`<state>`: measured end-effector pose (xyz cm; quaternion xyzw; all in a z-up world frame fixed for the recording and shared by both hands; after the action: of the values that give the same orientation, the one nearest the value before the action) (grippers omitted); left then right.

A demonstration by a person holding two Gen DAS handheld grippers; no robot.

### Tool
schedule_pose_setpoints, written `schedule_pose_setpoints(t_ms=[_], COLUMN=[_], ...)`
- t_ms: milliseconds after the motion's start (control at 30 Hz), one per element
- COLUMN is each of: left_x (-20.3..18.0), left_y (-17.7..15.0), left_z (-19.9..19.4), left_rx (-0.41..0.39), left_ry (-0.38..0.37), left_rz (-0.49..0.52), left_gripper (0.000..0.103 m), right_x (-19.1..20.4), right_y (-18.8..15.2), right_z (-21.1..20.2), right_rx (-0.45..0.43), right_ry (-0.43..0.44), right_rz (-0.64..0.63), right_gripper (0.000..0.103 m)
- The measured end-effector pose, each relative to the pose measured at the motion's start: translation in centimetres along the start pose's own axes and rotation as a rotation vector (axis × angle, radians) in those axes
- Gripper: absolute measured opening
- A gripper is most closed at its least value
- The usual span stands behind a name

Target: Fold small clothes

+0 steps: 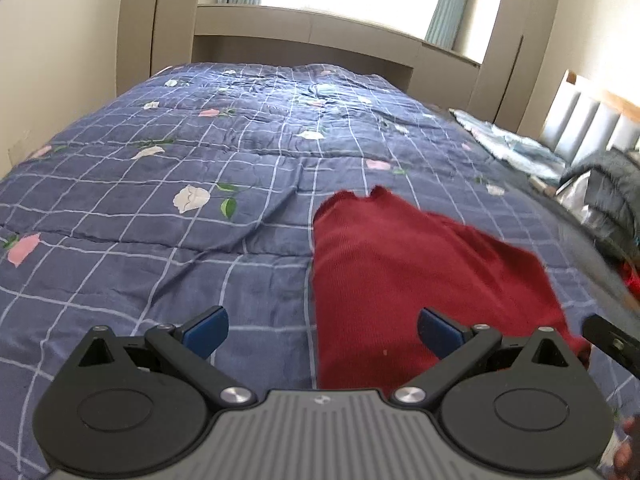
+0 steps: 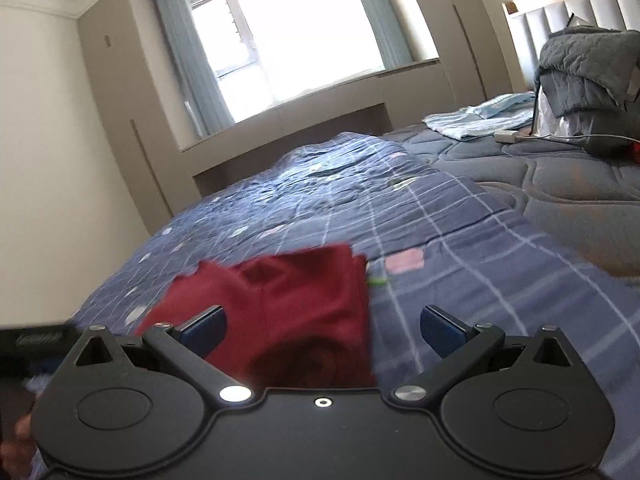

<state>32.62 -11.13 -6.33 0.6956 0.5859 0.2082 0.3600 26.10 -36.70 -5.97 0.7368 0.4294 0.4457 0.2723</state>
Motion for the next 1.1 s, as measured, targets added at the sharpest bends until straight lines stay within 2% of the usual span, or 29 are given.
schedule_pose_setpoints(t_ms=[67, 133, 200, 267, 333, 467, 667, 900, 1100], left_x=[0.2, 0.2, 0.3, 0.6, 1.1, 2.1, 1.5, 1.5, 1.3], left_y=[0.3, 0.2, -0.3, -1.0, -1.6, -2.3, -2.3, -2.3, -1.6], left_z=[0.7, 1.5, 2.6, 3.4, 3.7, 4.3, 4.2, 4.1, 3.7], left_rx=[0.014, 0.039, 0.079, 0.094, 0.093, 0.101, 0.073, 0.076, 0.088], left_ry=[-0.021, -0.038, -0.053, -0.070, -0.109, -0.165, -0.131, -0.128, -0.121], left_rz=[-0.023, -0.032, -0.038, -0.059, -0.109, -0.185, -0.160, -0.160, -0.126], left_gripper=[0.103, 0.103, 0.103, 0.103, 0.103, 0.103, 0.103, 0.103, 0.102], right_x=[-0.3, -0.6, -1.0, -1.4, -1.4, -1.5, -1.8, -1.8, -1.9], right_y=[0.6, 0.8, 0.6, -0.1, -0.7, -1.0, -1.1, -1.2, -1.2], right_z=[2.1, 4.2, 5.5, 5.9, 5.9, 5.7, 5.7, 5.9, 5.8], right_rx=[0.052, 0.103, 0.140, 0.139, 0.116, 0.094, 0.085, 0.095, 0.093], right_ry=[-0.026, -0.016, 0.018, 0.031, 0.023, 0.030, 0.060, 0.093, 0.092], right_rz=[0.015, 0.042, 0.092, 0.116, 0.074, 0.055, 0.083, 0.107, 0.105], right_gripper=[0.102, 0.101, 0.094, 0.089, 0.081, 0.076, 0.064, 0.045, 0.044])
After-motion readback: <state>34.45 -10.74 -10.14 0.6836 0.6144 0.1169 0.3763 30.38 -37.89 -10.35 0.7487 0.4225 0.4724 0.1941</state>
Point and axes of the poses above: each gripper's, at about its wrist camera, not at the fingertips, and z roughly the way its jaws point, x to its left, y to its top, the point moved 7 cm from there along z, roughly the way its jaws point, and after that the axes turned 6 degrees about z, right-handed, at the moved point
